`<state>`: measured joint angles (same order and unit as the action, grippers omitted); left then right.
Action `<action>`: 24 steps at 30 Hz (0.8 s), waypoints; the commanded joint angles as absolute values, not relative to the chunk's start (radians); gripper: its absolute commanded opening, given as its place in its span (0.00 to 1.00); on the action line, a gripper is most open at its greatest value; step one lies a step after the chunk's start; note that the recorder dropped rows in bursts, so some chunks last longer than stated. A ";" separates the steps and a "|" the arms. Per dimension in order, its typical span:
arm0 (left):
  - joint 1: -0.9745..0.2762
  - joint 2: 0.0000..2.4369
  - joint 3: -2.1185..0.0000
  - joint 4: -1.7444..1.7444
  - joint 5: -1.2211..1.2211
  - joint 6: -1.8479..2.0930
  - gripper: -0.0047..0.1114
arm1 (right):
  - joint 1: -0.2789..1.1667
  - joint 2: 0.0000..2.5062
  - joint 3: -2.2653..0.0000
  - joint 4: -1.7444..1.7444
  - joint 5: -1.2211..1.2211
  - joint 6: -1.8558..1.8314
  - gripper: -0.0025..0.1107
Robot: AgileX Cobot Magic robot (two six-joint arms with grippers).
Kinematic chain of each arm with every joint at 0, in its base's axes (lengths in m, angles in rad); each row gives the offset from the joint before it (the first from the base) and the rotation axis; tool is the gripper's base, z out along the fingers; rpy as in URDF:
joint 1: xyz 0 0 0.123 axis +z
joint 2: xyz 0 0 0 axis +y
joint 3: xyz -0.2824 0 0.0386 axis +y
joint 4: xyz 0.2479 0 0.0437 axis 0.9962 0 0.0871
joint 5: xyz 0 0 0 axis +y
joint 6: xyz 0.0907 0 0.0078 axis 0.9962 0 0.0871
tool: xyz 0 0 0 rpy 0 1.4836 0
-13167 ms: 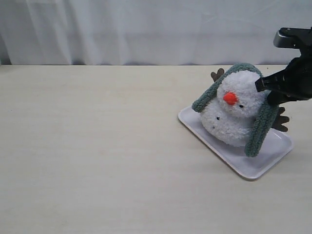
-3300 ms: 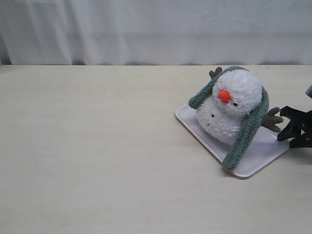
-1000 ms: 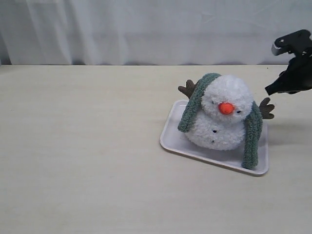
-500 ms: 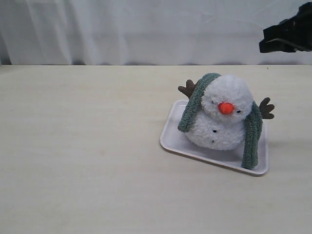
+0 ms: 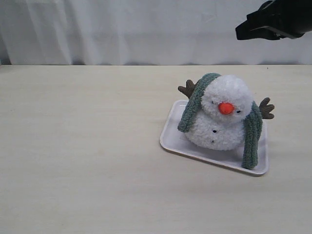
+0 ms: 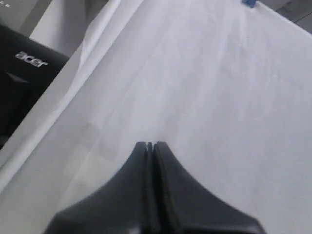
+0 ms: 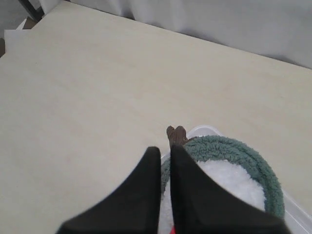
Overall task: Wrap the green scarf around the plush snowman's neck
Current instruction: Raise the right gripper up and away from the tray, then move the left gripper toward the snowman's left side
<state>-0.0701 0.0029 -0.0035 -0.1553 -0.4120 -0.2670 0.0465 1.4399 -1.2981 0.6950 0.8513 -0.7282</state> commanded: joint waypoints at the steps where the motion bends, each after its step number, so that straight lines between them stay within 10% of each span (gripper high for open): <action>1: -0.069 0.131 -0.104 0.191 -0.443 -0.541 0.04 | 0.048 1.426 -1.299 0.706 0.851 -0.741 0.06; 11: -0.081 1.082 -0.483 1.070 -0.848 -0.894 0.04 | 0.048 1.430 -1.276 0.706 0.859 -0.718 0.06; 24: -0.445 1.631 -0.893 0.995 -0.490 -0.578 0.04 | 0.048 1.430 -1.276 0.706 0.838 -0.702 0.06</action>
<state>-0.4330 1.5831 -0.8565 1.0283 -0.4673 -0.5749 0.0465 1.4318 -1.2803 0.7031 0.8486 -0.7174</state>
